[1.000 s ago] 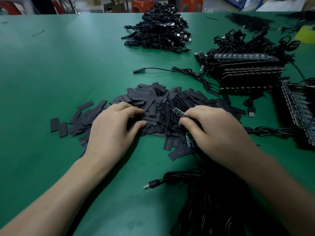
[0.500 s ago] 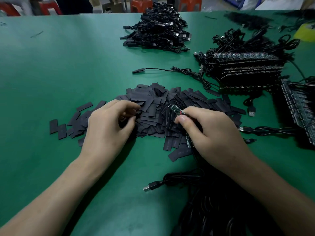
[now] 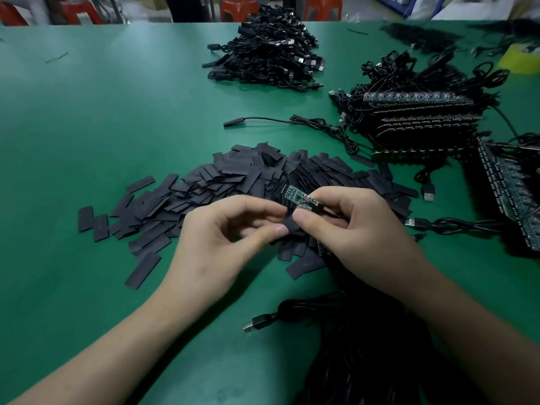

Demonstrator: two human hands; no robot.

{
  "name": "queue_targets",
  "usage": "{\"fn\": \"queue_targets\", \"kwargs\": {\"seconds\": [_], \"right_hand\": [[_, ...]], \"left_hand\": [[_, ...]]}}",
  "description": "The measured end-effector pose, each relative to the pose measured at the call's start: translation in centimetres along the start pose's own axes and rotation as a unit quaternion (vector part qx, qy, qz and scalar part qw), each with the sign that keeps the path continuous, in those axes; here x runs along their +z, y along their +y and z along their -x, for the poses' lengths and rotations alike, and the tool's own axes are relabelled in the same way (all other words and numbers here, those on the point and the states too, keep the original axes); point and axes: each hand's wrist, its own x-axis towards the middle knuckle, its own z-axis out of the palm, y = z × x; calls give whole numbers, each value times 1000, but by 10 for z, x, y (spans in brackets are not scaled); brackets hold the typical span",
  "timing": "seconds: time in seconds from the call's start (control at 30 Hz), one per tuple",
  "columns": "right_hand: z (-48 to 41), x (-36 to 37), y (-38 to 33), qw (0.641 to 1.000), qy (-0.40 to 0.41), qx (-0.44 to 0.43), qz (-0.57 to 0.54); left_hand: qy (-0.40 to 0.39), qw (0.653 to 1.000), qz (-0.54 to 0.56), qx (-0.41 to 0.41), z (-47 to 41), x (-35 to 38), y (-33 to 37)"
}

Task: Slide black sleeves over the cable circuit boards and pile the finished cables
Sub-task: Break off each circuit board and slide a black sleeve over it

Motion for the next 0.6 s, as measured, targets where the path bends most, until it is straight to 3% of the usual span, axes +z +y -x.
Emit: {"fn": "queue_targets", "kwargs": {"seconds": [0.1,0.17,0.4,0.6], "right_hand": [[0,3,2,1000,22,5,7],[0,4,3,1000,28,1,13],[-3,-8,3,999,24,28,1],[0,-10,1,997,-49,25,61]], "left_hand": [[15,972,-196,129,4,0,1],[31,953,-250,170,5,-1,2],[67,962,-237,115,-2,-9,3],[67,968,-218,106,-2,-11,2]]}}
